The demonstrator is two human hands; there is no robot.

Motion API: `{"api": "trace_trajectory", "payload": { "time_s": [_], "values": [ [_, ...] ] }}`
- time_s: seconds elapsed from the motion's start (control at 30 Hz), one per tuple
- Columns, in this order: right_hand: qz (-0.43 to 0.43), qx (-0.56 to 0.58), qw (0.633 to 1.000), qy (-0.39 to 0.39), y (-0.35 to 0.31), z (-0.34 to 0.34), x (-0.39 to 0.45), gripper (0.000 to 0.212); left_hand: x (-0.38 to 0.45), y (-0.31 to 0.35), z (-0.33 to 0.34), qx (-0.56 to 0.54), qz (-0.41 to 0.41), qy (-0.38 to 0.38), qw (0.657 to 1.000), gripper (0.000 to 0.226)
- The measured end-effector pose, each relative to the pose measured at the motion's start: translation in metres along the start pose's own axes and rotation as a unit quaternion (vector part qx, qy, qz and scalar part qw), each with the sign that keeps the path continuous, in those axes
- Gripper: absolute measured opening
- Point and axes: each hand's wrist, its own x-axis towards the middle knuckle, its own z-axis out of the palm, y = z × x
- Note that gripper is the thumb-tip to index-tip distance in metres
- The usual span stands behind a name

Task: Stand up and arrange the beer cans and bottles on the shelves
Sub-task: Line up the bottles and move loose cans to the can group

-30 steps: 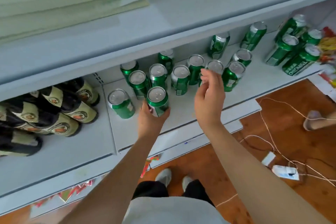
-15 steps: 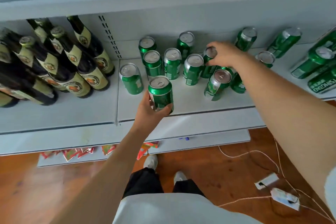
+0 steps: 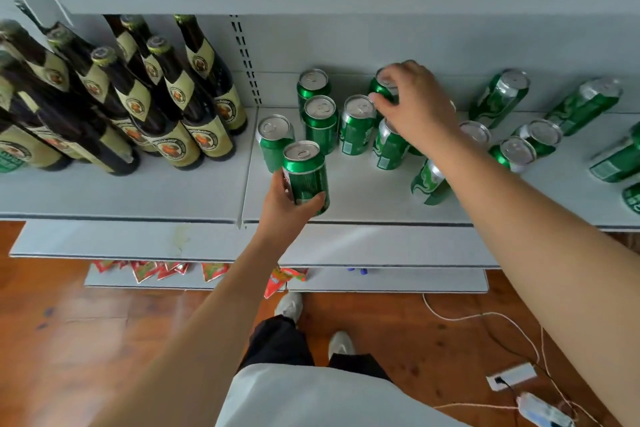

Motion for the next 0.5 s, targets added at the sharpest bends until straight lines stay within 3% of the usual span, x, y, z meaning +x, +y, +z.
{"api": "trace_trajectory", "payload": {
  "time_s": [0.07,0.2,0.3,0.5],
  "values": [
    [-0.080,-0.020,0.995,-0.054,-0.030,0.018,0.007,0.053,-0.003,-0.003,-0.004,0.009,-0.001,-0.001,1.000,0.052],
    [-0.043,-0.153,0.983,-0.093,-0.063,0.058,0.021,0.085,-0.009,-0.012,-0.011,0.010,-0.014,-0.018,1.000,0.046],
    [-0.038,-0.167,0.980,-0.102,-0.064,0.061,0.033,0.079,-0.009,-0.018,-0.018,-0.003,-0.022,-0.022,1.000,0.046],
    [-0.119,-0.090,0.962,-0.230,-0.047,0.041,0.038,0.065,-0.001,-0.025,-0.030,-0.032,-0.050,-0.028,0.998,0.046]
  ]
}}
